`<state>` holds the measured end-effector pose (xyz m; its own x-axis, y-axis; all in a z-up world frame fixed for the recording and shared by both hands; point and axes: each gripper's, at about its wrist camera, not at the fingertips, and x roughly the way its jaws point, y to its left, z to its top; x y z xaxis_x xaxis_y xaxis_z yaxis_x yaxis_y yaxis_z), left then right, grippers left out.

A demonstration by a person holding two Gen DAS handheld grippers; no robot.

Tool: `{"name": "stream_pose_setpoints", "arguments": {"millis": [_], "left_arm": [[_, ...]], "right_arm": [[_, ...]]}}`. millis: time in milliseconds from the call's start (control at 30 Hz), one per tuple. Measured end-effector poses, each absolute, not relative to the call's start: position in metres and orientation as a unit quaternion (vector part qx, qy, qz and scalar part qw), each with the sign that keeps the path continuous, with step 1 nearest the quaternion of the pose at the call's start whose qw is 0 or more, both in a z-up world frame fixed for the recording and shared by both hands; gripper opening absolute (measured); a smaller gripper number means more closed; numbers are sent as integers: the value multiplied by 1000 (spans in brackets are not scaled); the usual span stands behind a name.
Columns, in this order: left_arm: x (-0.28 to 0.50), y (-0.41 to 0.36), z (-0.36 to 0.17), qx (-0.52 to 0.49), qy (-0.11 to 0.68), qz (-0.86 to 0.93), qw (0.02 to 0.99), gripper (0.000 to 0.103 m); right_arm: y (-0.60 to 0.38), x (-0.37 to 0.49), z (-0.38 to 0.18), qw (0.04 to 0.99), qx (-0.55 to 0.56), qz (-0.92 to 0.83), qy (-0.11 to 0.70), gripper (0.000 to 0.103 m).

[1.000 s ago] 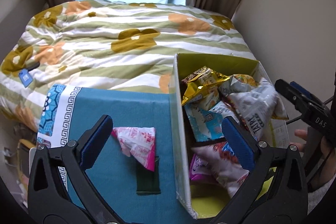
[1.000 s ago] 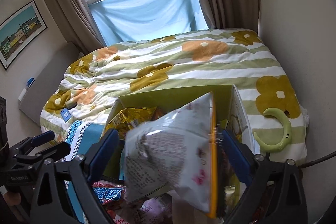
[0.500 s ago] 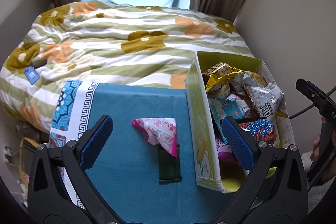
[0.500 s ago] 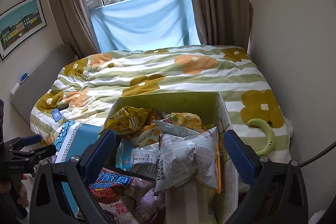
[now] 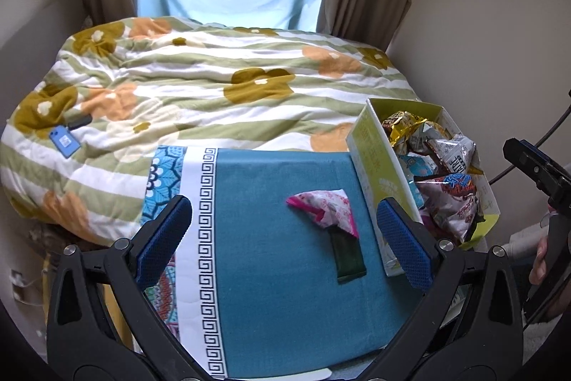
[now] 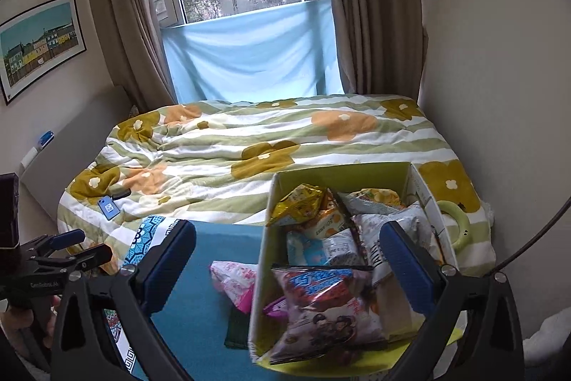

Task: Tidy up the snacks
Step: 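Move both tools back toward the pink bag and green bar on the cloth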

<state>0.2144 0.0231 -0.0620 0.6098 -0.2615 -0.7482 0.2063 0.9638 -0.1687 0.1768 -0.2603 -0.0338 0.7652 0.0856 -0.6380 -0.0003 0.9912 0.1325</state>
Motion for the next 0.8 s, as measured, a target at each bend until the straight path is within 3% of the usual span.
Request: {"name": "stream_pose_setpoints", "arguments": {"millis": [433,800], "left_arm": [[217,108,-72,34,426,-185,885,102],[281,25,-137,157,445,-376,798,102]], "right_arm": [[-151,148,-59,931,79,3,357,103],[-132,131,-127,910,90,-74,398,103]]}}
